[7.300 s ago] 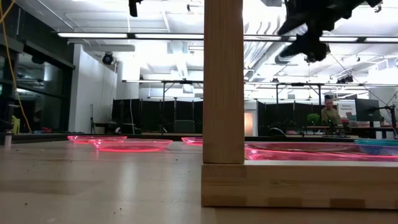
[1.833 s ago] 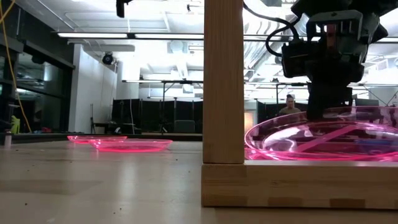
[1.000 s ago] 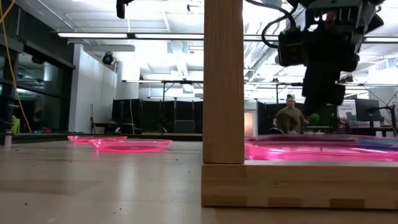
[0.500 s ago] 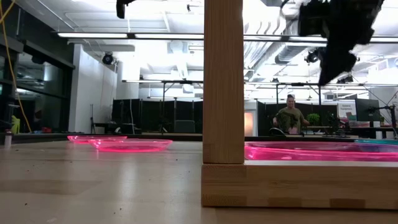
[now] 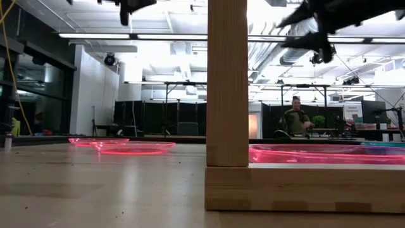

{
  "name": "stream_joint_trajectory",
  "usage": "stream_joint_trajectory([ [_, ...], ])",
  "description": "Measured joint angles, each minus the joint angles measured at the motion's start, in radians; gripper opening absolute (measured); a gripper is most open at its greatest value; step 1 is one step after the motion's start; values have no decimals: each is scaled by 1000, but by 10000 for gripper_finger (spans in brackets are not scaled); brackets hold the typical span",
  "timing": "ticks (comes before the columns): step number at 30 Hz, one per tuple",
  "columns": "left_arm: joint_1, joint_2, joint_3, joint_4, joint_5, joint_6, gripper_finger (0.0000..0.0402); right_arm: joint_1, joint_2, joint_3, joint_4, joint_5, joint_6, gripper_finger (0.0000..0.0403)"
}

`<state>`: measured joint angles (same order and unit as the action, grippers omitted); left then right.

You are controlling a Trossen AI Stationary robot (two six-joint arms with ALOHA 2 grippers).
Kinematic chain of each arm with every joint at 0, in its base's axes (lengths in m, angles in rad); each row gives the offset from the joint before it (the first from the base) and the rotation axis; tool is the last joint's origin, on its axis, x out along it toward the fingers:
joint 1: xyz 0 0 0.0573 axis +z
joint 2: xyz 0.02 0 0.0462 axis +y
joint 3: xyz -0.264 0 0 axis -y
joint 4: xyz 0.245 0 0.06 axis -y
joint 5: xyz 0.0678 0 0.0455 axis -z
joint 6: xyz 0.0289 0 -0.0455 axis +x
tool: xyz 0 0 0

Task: Place and stack plates onto a shelf
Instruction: Stack the pink plate on top of the pink plates on the shelf

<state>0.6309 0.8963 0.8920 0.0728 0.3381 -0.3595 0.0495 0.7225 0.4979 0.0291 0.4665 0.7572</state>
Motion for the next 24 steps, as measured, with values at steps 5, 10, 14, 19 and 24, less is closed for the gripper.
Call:
stream_joint_trajectory([
  [5, -23, 5, -198, 339, -7, -200, 122, -80, 37, -39, 234, -64, -40, 201],
  [10, -39, 33, -184, 228, 1, -235, 122, -112, 56, -37, 224, -130, -40, 201],
  [14, -33, 121, -31, -242, -41, -178, 122, -135, 72, -37, 221, -134, -40, 201],
  [19, -6, 277, 47, -634, -75, -187, 122, -161, 85, -37, 221, -154, -33, 201],
  [24, -36, 390, -28, -721, -2, -194, 122, -168, 90, -36, 220, -163, -32, 201],
])
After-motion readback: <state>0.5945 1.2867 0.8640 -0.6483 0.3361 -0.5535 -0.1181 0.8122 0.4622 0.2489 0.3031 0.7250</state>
